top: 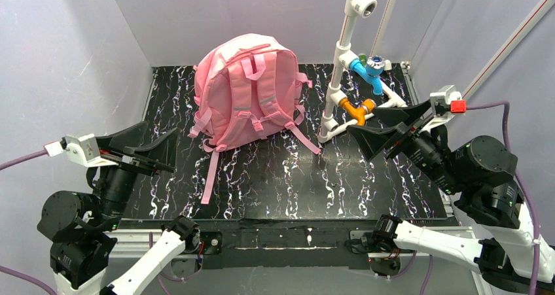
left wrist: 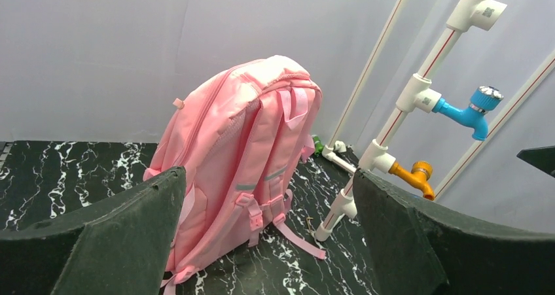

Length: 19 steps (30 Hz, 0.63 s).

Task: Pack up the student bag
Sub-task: Reset both arms

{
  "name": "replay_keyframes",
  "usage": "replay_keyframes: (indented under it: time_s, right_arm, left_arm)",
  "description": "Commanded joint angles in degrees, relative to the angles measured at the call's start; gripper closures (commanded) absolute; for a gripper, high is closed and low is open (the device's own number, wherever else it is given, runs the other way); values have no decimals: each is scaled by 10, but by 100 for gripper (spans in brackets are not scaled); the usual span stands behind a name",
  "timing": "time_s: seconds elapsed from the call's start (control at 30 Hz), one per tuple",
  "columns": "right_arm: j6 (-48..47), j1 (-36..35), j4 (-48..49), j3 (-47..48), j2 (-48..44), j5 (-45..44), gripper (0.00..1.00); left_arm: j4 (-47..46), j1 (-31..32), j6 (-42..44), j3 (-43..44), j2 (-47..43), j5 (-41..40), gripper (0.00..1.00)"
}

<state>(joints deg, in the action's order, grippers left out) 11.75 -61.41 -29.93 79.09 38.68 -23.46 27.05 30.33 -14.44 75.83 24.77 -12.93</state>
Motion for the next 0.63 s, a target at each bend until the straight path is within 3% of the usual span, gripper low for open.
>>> replay_keyframes:
  time_s: [0.0, 0.6]
  right_arm:
    - [-19, 0, 37, -5, -23, -31, 2]
    - [24, 1, 62, -31, -64, -89, 2]
  left_arm:
    - [0, 0, 9, 10, -6, -15, 2]
    - [14, 0, 4, 5, -4, -3, 2]
